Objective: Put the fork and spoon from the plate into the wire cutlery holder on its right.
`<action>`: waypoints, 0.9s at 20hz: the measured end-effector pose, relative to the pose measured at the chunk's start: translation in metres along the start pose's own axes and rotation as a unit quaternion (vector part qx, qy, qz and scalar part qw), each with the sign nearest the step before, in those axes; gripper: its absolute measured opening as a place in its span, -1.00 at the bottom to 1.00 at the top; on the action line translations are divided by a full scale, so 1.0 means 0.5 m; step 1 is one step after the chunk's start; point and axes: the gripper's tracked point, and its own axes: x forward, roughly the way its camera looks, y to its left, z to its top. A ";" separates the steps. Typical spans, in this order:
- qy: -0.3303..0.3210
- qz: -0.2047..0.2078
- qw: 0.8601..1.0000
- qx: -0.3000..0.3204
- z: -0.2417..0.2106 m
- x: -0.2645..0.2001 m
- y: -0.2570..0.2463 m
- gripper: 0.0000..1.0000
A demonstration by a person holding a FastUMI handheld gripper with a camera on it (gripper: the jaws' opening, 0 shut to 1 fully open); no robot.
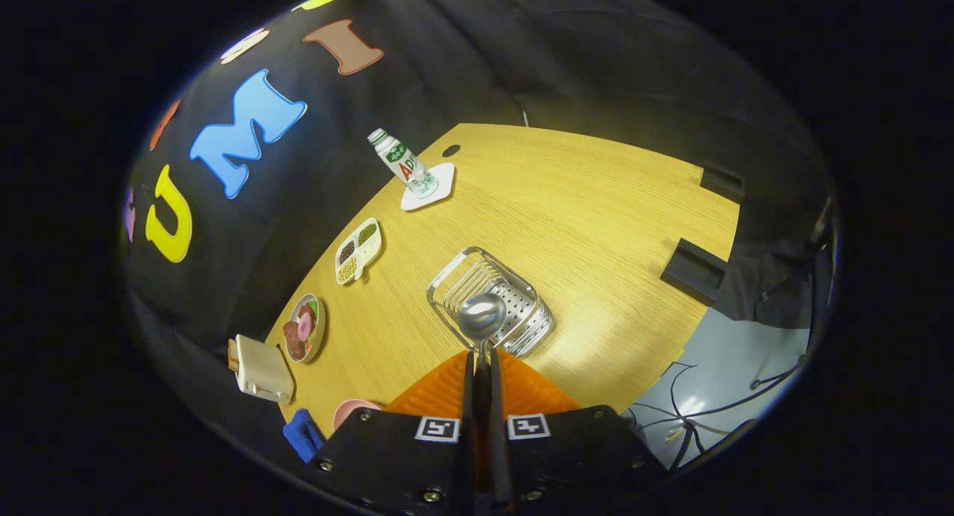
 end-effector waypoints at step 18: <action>-0.069 0.023 0.990 -0.123 0.059 -0.050 0.077 -0.64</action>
